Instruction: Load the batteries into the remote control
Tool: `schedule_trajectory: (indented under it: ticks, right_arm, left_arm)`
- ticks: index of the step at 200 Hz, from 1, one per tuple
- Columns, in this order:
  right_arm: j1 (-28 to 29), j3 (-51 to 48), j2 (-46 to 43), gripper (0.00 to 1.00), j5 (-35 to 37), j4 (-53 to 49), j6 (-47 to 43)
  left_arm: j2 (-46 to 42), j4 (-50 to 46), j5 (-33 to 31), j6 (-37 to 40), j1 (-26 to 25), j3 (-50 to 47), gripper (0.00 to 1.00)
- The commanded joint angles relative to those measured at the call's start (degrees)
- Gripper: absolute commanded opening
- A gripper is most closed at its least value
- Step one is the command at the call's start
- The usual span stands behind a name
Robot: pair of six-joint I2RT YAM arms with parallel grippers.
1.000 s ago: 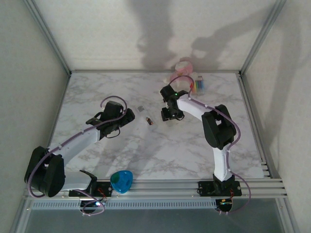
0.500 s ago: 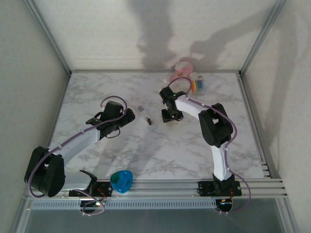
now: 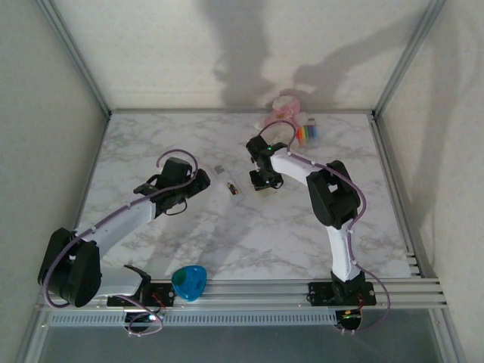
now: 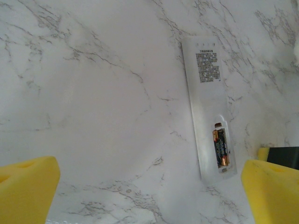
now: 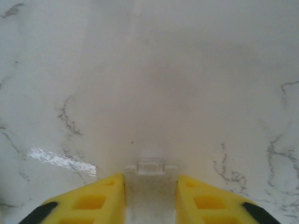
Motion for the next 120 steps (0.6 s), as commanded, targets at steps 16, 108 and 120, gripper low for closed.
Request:
schedule_trajectory:
  ticks: [16,108,120]
  right_arm:
    - [1.36,0.78,-0.01,0.25,0.98,-0.30,-0.25]
    - [6.92,3.99,-4.56,0.25,3.61,-0.64,0.45]
    - [7.96,5.05,-4.39,0.25,3.63,-0.74,0.54]
  left_arm:
    - [-1.65,-0.73,0.47,0.01,0.59,-1.58,1.00]
    - [-7.14,-3.11,-3.77,-2.72,1.16,-4.74,1.00]
    - [-8.68,-3.92,-5.03,-3.66,1.46,-5.52,1.00]
